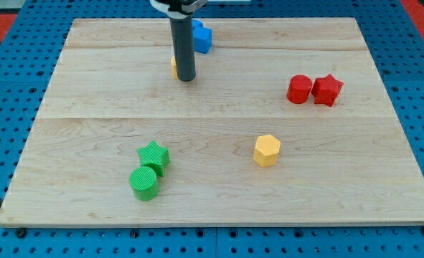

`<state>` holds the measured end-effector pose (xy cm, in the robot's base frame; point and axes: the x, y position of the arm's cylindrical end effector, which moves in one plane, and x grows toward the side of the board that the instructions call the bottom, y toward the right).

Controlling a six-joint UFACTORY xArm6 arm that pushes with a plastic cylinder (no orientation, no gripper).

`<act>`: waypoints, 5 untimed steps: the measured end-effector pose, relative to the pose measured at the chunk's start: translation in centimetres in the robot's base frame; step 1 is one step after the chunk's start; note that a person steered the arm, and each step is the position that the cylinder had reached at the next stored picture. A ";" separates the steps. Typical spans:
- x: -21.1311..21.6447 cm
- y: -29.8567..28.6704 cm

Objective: Move the yellow heart to the left of the blue blocks

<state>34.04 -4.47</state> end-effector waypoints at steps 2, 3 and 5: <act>-0.3 -5.0; -0.9 0.3; -3.1 -0.2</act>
